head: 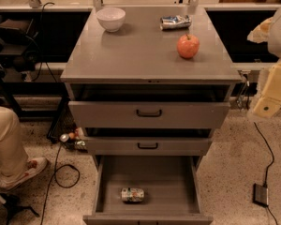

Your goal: Pick 7up can from bottom drawer and place on counter

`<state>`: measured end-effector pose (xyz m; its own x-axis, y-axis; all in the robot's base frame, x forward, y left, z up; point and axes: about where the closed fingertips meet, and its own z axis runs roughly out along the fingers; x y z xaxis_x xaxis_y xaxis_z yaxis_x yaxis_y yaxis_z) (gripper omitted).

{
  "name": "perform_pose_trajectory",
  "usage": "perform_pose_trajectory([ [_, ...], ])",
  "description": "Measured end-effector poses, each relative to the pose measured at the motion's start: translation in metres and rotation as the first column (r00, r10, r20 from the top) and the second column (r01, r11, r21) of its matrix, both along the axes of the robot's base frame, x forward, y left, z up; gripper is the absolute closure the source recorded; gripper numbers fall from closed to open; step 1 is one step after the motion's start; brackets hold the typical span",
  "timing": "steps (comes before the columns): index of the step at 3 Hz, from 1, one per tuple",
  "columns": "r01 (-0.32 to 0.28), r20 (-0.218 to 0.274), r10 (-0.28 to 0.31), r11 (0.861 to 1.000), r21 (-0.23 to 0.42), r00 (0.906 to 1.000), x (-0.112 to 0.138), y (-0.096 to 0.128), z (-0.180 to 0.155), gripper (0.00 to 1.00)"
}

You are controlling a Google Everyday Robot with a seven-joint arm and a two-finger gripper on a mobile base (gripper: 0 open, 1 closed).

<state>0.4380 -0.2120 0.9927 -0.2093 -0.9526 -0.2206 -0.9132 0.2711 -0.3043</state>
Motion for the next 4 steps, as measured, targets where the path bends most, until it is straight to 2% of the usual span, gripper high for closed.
perform_pose_trajectory([
  [1, -0.005, -0.003, 0.005, 1.0, 0.007, 1.0, -0.001, 0.002, -0.003, 0.0],
  [2, -0.01, -0.049, 0.012, 0.999, 0.043, 0.9987, -0.005, 0.012, -0.033, 0.0],
  [3, -0.028, -0.138, 0.049, 0.989, 0.147, 0.9893, -0.02, 0.049, -0.098, 0.0],
  [4, -0.03, -0.221, 0.091, 0.965, 0.262, 0.9711, -0.041, 0.098, -0.163, 0.0],
])
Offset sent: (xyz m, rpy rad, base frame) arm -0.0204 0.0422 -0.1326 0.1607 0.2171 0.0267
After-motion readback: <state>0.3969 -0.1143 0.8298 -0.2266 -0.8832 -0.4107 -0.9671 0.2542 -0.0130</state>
